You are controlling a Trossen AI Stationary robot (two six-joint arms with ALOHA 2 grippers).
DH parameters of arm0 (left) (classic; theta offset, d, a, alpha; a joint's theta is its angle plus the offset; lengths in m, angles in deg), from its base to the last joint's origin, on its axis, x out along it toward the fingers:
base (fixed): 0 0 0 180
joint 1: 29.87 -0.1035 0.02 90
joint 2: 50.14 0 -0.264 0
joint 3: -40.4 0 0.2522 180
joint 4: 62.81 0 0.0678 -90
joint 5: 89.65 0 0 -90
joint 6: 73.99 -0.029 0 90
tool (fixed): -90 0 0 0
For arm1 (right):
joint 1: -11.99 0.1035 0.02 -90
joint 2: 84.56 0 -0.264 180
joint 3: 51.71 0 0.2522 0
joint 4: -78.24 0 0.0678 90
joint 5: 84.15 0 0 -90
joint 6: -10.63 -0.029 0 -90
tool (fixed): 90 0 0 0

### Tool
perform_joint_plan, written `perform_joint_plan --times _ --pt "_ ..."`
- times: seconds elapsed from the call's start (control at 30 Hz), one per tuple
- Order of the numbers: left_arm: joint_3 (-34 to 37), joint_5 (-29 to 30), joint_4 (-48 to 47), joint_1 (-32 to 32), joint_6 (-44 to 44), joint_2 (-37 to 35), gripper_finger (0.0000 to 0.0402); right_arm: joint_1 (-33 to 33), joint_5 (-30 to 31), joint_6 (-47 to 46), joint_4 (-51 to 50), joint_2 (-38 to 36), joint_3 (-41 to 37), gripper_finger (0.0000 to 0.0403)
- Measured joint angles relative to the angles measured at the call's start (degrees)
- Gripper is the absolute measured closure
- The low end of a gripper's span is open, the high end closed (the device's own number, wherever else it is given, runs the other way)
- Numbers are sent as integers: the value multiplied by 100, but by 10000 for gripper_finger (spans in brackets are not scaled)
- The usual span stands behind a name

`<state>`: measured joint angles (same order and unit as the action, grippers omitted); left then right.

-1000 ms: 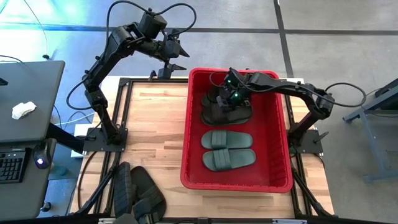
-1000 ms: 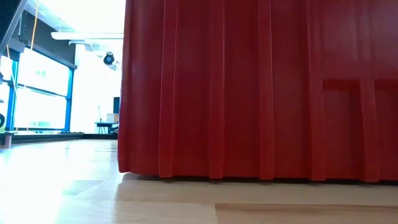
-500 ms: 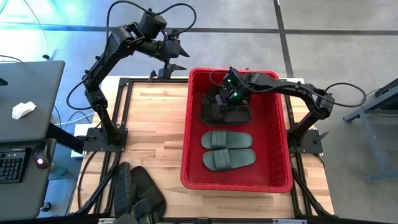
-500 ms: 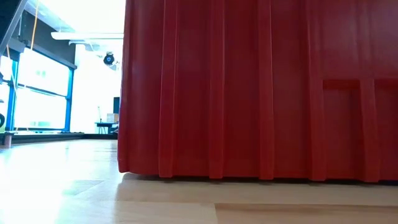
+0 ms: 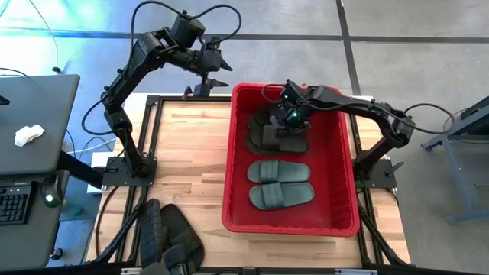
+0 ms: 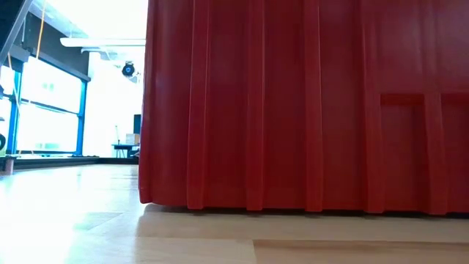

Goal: Pick and place slides into bin
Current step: Put the black slide into the red container

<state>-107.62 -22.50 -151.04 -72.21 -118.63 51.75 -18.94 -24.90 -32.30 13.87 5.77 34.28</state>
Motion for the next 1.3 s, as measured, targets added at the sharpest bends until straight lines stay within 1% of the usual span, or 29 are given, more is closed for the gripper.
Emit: perform_joint_plan --times 0.23,0.43,0.5,0.57,0.7,0.8,1.07,1.3 --pt "2 -28 -52 0 9 75 167 -201 55 292 -233 -380 0 300" --pt "2 -67 -58 4 53 247 167 -219 73 295 -578 -418 2 300" --pt "2 -59 -33 4 110 295 167 -208 235 331 -705 -418 2 300" --pt "2 -48 -19 2 137 318 167 -175 600 407 -787 -418 2 300" --pt "2 -50 21 2 138 321 167 -112 1339 1097 -783 -418 2 300" --pt "2 -50 1 2 138 321 167 10 1706 1808 -805 -418 2 310" --pt "2 -48 -73 2 138 321 167 300 1970 3284 -784 -110 2 346" --pt "2 -50 -69 2 140 321 167 283 1981 3665 -443 121 2 365"
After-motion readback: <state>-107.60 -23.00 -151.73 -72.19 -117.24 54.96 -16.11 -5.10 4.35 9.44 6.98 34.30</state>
